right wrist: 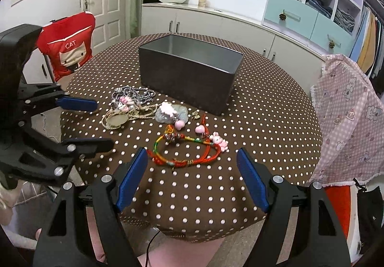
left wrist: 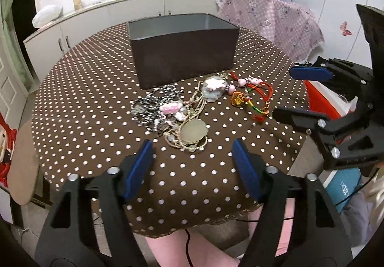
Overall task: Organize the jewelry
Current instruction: 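Return the left tool to the pile and grasp the gold pendant chain, then grasp the red multicolour cord with the right tool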
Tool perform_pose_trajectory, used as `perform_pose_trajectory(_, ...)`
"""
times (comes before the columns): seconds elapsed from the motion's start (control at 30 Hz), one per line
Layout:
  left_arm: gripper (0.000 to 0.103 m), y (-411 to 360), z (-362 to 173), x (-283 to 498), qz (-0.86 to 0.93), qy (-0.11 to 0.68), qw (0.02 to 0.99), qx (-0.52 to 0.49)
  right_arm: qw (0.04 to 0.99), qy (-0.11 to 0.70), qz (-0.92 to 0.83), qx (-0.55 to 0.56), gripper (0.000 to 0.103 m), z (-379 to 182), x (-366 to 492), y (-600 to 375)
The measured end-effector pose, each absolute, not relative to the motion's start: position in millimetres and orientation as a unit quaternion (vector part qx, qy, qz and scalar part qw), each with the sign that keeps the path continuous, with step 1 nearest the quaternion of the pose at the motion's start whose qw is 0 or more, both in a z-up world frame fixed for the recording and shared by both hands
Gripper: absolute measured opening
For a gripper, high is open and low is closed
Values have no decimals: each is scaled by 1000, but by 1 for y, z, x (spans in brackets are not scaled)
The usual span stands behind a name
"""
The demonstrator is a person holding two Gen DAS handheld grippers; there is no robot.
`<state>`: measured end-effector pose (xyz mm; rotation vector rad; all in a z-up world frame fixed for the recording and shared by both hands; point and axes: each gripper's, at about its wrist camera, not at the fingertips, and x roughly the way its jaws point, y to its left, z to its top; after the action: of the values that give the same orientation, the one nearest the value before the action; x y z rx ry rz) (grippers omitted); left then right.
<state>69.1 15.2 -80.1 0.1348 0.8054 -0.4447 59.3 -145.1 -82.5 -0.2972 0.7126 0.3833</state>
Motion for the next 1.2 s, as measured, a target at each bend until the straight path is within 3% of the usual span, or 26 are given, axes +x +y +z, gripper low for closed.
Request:
perform_pose_trajectory(0.2, 58, 10, -83, 82, -199, 390, 897, 54, 905, 352, 189, -143, 73, -90, 55, -144)
perform_pose_trajectory(0.27, 35, 11, -83, 84, -172, 386, 905, 57, 904, 355, 190, -143, 73, -93, 54, -143)
perform_pose_trajectory(0.43, 26, 18, -82, 81, -158, 376, 912, 38, 905, 355, 190, -137, 73, -95, 54, -146)
perform_pose_trajectory(0.87, 25, 41, -84, 53, -174, 350, 920, 23, 906, 329, 220, -148, 72, -94, 46, -143)
perform_pose_trajectory(1.07, 25, 49, -82, 46, -179, 334, 925, 20, 907, 310, 226, -175, 58, -93, 50, -130)
perform_pose_trajectory(1.13, 25, 51, -79, 44, -180, 325, 928, 17, 903, 320, 223, -183, 45, -98, 58, -125)
perform_pose_trajectory(1.2, 25, 53, -78, 43, -188, 314, 931, 8, 899, 332, 220, -183, 21, -103, 66, -123)
